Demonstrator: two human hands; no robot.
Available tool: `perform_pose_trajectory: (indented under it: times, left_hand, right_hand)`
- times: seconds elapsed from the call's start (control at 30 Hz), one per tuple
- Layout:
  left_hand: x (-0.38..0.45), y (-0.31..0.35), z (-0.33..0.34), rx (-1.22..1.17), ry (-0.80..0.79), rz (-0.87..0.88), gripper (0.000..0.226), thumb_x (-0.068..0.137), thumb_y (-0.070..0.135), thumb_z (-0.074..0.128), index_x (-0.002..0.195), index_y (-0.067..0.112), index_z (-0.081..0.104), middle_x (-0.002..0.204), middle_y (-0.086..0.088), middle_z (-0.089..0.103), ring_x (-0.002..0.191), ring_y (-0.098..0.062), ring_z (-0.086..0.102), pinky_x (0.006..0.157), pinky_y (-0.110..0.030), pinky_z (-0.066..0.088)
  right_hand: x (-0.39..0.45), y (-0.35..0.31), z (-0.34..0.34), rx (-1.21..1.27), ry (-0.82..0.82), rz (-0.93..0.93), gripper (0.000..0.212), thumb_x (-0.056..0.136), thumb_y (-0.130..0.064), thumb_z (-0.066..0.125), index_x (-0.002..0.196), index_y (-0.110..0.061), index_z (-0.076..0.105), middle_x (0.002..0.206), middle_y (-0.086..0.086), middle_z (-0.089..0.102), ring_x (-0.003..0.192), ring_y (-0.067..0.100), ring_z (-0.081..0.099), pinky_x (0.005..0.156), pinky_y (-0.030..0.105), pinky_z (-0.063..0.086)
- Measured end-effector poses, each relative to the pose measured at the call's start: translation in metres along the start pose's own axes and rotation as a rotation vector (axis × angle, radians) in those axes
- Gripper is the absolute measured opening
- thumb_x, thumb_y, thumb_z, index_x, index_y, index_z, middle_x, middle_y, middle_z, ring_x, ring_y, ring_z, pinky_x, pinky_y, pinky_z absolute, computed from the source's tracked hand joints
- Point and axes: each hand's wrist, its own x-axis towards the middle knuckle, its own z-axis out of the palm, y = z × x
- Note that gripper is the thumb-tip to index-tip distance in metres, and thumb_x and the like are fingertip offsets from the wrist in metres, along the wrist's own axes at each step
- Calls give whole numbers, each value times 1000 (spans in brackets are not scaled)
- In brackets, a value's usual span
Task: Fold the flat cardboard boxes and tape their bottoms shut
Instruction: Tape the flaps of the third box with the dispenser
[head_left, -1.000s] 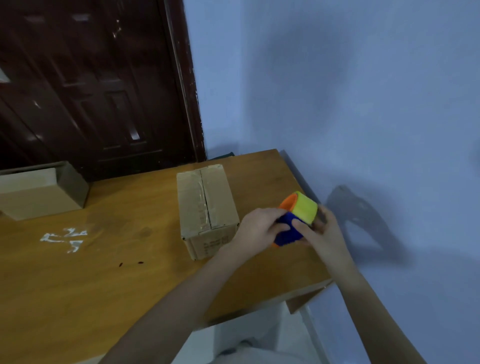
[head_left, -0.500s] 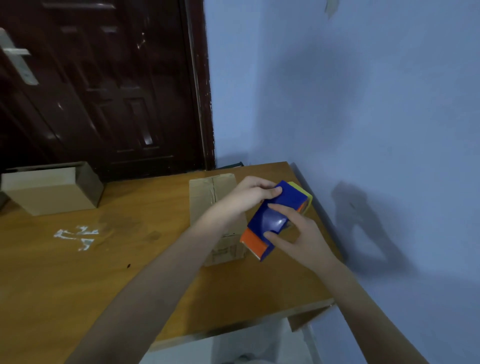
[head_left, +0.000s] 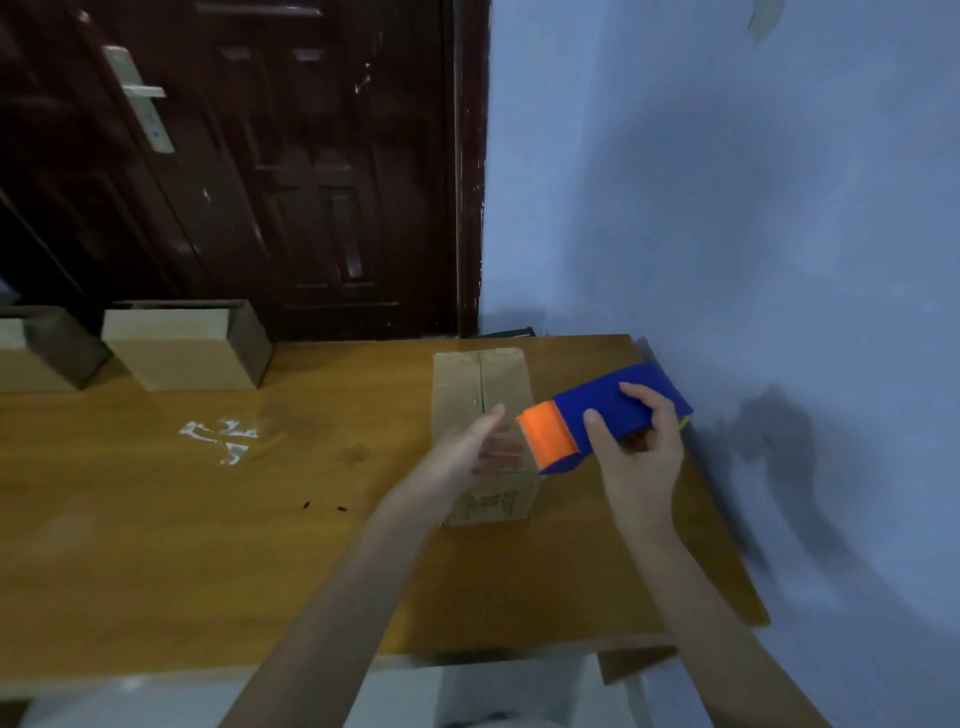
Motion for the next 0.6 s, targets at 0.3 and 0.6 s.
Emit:
perform_pose_trajectory:
  times: [0.3, 0.6]
  left_hand:
    - [-12, -13, 20, -493, -33, -21, 40, 97, 41, 42, 122, 11, 55, 117, -15, 64, 109, -28, 61, 88, -36, 50]
    - [-16, -18, 11, -520, 65, 5, 20, 94, 21, 54, 104, 4, 60, 95, -12, 66, 90, -22, 64, 72, -29, 51]
  right_hand:
    - [-6, 0, 25, 49, 28, -28, 47, 73, -32, 68, 110, -13, 46, 102, -7, 52, 80, -3, 57, 63, 13, 48]
    - [-14, 2, 33, 98, 44, 5, 42, 75, -25, 69, 108, -20, 44, 102, -8, 49, 79, -3, 57, 62, 14, 49]
